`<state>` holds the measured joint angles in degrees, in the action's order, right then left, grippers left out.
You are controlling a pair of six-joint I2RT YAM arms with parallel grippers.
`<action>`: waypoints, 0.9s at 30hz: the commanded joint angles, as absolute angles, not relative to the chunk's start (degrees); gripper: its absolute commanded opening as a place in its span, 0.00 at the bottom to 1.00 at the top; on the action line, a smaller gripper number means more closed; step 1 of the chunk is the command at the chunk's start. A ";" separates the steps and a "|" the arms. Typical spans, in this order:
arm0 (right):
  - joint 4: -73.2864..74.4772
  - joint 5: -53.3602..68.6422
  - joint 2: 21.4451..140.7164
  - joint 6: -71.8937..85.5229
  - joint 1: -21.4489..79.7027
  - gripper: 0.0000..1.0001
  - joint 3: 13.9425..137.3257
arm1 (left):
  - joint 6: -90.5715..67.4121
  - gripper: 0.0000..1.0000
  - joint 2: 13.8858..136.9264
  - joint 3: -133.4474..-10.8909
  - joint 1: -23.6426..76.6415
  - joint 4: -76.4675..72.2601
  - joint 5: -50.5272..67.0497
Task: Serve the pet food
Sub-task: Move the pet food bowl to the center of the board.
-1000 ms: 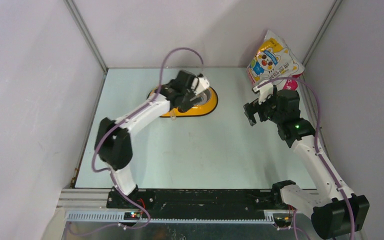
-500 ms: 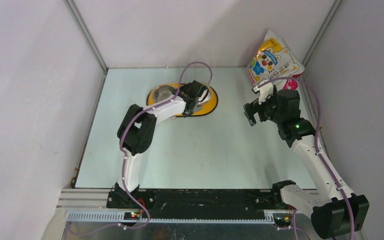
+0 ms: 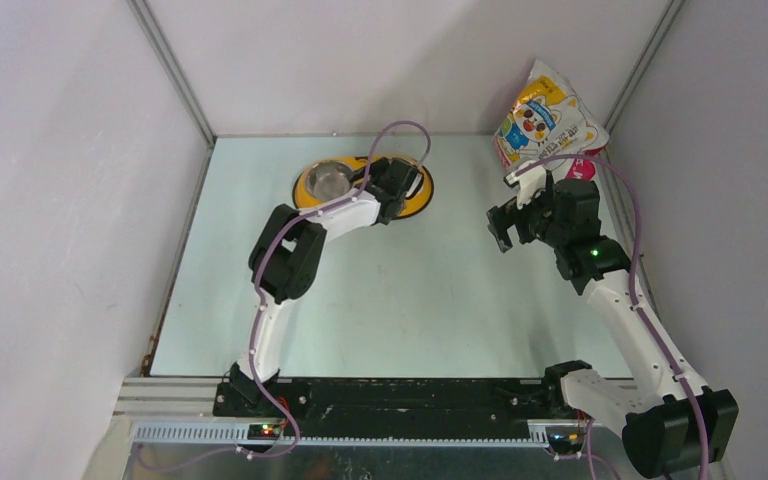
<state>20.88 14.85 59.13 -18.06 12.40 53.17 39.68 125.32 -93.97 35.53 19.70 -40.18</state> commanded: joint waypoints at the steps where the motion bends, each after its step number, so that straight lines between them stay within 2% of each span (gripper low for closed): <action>1: 19.56 15.29 59.40 -18.41 12.77 1.00 52.91 | 38.98 1.00 127.06 -98.54 34.53 18.06 -40.99; 19: 18.59 13.01 59.16 -17.86 12.34 1.00 52.91 | 39.07 1.00 128.25 -101.35 28.97 16.18 -43.07; 23: 17.39 9.86 57.51 -17.38 11.60 1.00 53.60 | 34.23 1.00 122.78 -102.81 29.58 21.42 -38.69; 27: 20.54 3.70 57.82 -15.83 7.68 1.00 61.78 | 30.62 1.00 112.93 -101.19 31.00 27.07 -30.43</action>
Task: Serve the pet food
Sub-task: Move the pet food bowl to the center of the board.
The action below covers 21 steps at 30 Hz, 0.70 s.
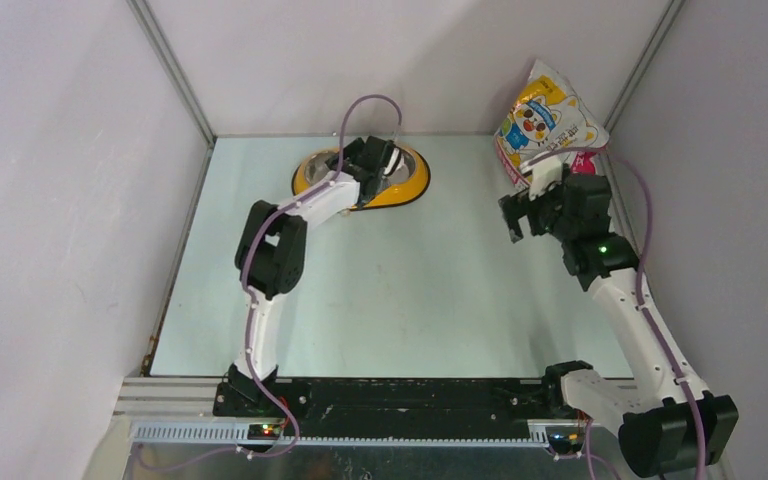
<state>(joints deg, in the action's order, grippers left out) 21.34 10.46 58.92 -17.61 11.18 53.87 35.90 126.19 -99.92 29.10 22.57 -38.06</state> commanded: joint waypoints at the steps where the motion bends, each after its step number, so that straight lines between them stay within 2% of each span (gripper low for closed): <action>1: 21.61 1.65 58.95 -15.12 5.22 1.00 65.19 | 29.56 1.00 111.13 -100.44 31.17 28.89 -27.65; 6: 26.82 -1.78 66.40 -7.60 -7.18 1.00 75.46 | 26.38 1.00 97.77 -96.06 30.48 34.14 -18.50; 11: 26.65 8.92 68.68 -2.88 -18.23 0.97 73.34 | 24.12 1.00 87.19 -86.95 26.38 37.15 -13.75; 17: 21.42 12.11 70.49 -7.63 -19.40 0.99 68.24 | 22.58 1.00 76.86 -72.53 22.02 34.18 -11.26; 21: 20.87 11.47 73.33 -7.91 -21.18 0.99 68.23 | 21.42 1.00 77.87 -69.82 21.89 31.32 -8.95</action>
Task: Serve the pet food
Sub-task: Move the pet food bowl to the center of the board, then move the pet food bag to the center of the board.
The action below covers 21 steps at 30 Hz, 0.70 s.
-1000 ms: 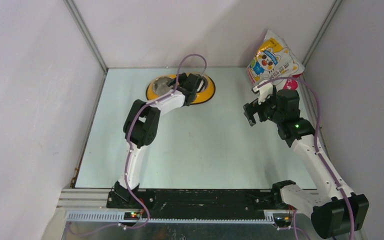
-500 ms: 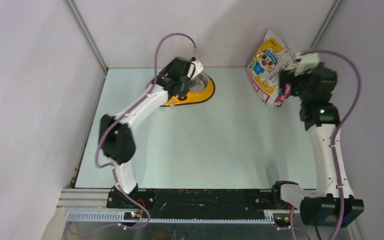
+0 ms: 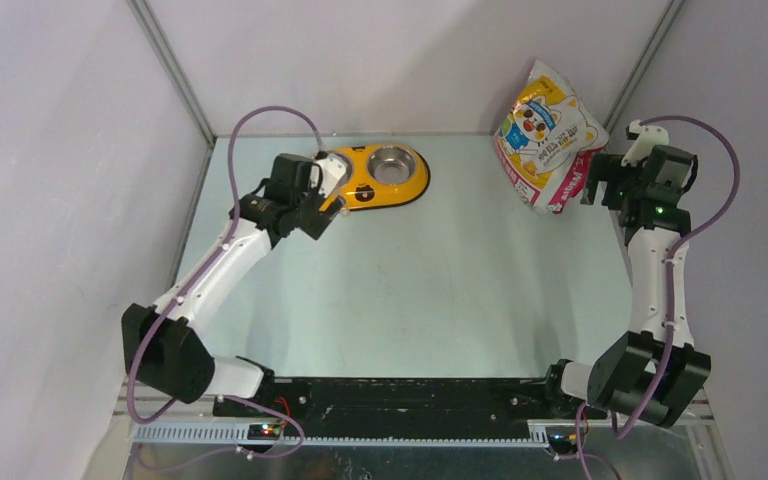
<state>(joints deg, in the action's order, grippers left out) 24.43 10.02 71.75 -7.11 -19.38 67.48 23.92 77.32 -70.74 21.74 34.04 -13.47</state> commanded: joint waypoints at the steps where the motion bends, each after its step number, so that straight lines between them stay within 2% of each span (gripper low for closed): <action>1: 21.72 12.32 73.71 -6.35 -22.52 0.99 68.47 | 20.95 1.00 78.71 -71.35 21.93 30.99 -7.58; 6: 26.06 22.46 77.66 2.99 -28.31 0.96 68.74 | 13.68 1.00 91.42 -85.95 22.42 34.00 2.68; 11: 27.78 29.86 84.55 12.31 -32.69 0.92 68.73 | 4.18 1.00 105.65 -109.01 25.15 37.77 11.41; 21: 15.35 23.08 94.05 30.58 -32.55 0.92 68.67 | -8.53 1.00 124.73 -125.20 30.78 26.21 24.40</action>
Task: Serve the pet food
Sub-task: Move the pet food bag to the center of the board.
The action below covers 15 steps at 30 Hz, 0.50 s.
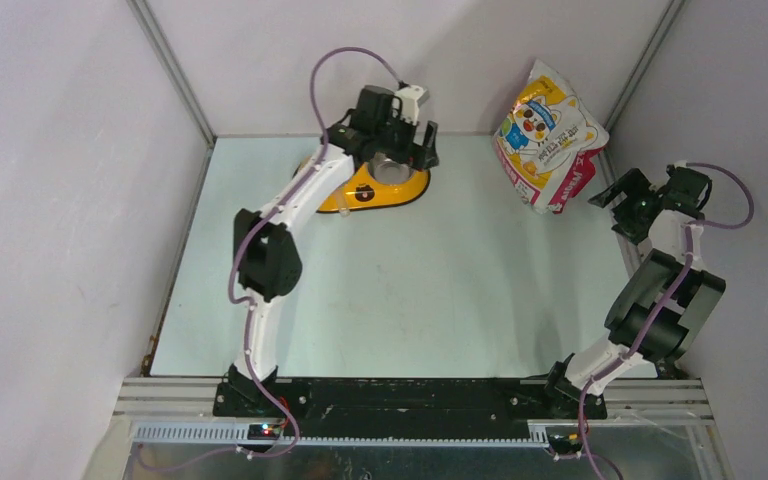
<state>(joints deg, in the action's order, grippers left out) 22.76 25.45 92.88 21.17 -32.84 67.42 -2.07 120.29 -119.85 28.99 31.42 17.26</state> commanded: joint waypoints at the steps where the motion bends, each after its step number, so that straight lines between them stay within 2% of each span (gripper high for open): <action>1: 14.01 21.63 94.22 32.45 -32.35 0.92 68.43 | -9.15 1.00 125.38 -125.91 30.99 23.87 25.35; 8: -1.74 14.54 94.45 41.80 -30.47 0.87 63.17 | -22.00 1.00 131.31 -125.03 31.42 7.99 32.52; 15: -8.66 14.85 100.84 46.13 -28.01 0.90 66.01 | -30.76 1.00 136.17 -125.25 31.54 -4.13 33.98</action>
